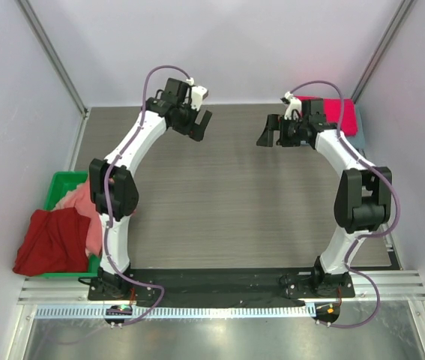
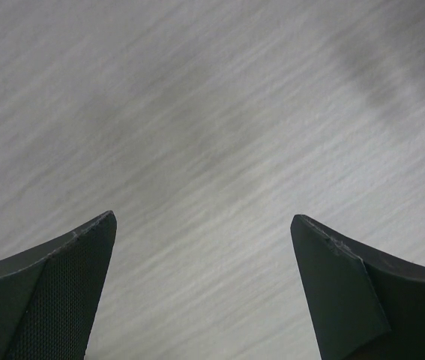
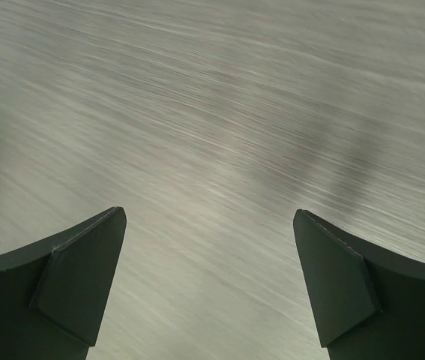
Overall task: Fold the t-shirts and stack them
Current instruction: Reset both grippers
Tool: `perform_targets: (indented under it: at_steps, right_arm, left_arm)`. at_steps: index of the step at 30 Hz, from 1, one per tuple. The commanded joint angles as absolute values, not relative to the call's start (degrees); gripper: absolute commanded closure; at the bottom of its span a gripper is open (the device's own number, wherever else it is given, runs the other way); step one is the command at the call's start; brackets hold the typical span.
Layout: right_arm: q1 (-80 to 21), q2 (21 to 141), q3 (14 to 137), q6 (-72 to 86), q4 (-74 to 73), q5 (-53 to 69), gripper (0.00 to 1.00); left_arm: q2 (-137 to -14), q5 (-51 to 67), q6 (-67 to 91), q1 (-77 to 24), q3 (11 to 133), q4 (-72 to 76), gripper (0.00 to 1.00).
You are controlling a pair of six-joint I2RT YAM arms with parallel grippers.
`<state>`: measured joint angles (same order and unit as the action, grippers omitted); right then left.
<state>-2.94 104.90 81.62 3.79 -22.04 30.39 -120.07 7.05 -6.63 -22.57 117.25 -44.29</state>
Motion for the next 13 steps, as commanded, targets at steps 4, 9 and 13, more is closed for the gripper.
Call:
perform_targets:
  at_steps: [4,9,13]
  right_arm:
    - [-5.1,93.4,81.4,8.0,-21.7,24.2,0.0]
    - [-7.8,89.3,80.7,5.5,-27.7,15.2,0.0]
    - [-10.4,88.2,79.9,2.0,-30.7,9.3,0.0]
  left_arm:
    - [-112.2,7.7,-2.2,-21.5,115.3,-52.2,0.0]
    - [-105.3,6.8,-1.5,-21.4,108.2,-50.0,0.0]
    - [-104.3,7.0,-0.8,-21.4,108.5,-52.6,0.0]
